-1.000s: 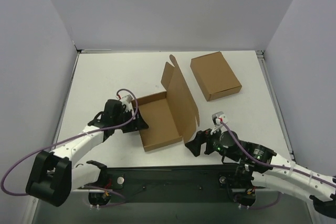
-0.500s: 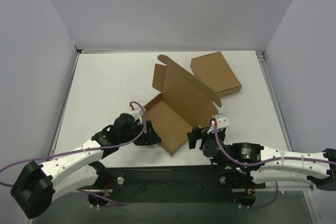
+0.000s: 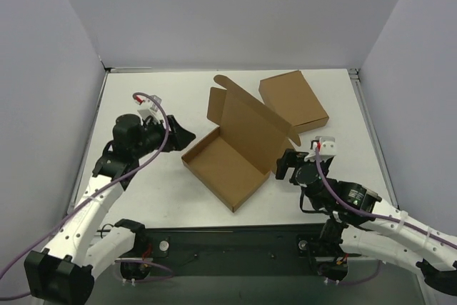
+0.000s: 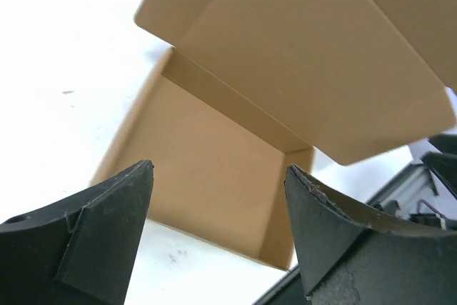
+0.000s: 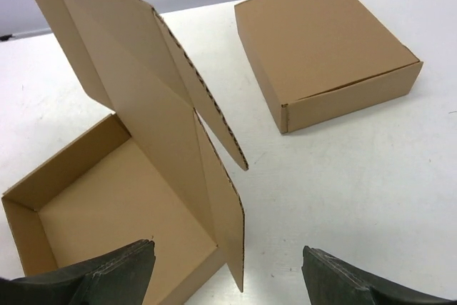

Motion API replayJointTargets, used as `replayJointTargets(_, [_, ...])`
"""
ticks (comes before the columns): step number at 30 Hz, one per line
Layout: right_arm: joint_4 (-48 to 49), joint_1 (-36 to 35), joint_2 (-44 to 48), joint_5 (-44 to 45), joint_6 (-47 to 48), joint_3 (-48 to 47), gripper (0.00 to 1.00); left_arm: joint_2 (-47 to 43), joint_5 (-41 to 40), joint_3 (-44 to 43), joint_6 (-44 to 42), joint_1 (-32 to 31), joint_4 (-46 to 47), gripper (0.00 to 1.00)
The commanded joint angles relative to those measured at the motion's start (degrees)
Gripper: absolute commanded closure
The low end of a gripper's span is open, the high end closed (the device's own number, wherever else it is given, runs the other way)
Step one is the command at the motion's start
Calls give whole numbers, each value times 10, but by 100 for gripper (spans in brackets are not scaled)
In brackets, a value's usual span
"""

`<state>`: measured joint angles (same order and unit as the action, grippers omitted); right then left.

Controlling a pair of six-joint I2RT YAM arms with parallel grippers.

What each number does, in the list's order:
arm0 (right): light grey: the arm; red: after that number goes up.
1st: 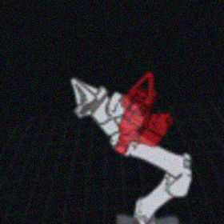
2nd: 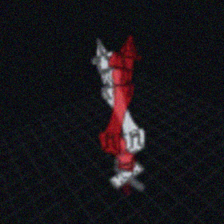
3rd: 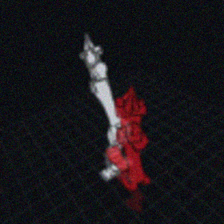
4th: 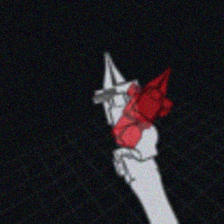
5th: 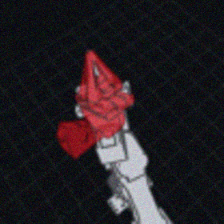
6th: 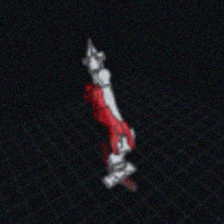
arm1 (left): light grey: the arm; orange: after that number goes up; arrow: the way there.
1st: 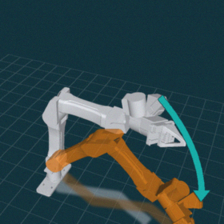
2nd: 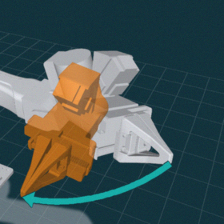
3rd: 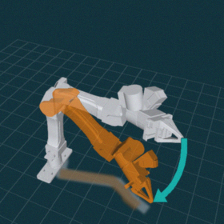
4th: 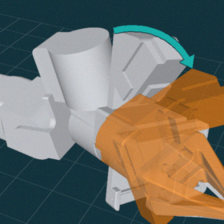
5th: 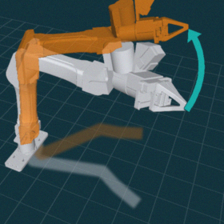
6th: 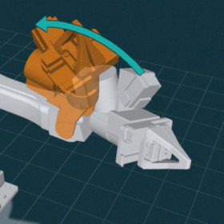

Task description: Fold the paper box

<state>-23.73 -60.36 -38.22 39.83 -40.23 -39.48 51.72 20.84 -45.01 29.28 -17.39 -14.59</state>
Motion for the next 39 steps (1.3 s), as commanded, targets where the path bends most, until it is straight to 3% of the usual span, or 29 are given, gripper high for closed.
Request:
replayJointTargets(1, [-15,29,-26,-46,24,-20,15,50,5,-62,-56,26,54,16])
replayJointTargets(4, [-14,56,-41,-66,32,-13,18,93,6,-100,-73,31,83,17])
replayJointTargets(11, [78,94,-37,-116,129,38,41,204,6,-179,-117,43,95,19])
replayJointTargets(15, [145,142,-25,-184,205,50,43,225,36,-202,-135,48,89,19])
replayJointTargets(17, [166,177,-27,-233,235,59,54,228,39,-207,-159,48,75,19])
replayJointTargets(24, [276,255,-46,-416,331,81,79,207,70,-145,-194,53,61,19])
replayJointTargets(28, [323,265,-76,-454,397,85,81,194,125,-105,-213,53,58,19])
replayJointTargets(30, [350,271,-91,-472,425,83,88,185,122,-92,-218,55,54,19])
replayJointTargets(33, [359,293,-133,-541,442,55,97,160,136,-72,-226,58,52,18])
replayJointTargets(39, [337,343,-239,-708,460,-3,99,165,216,-68,-224,61,47,18])
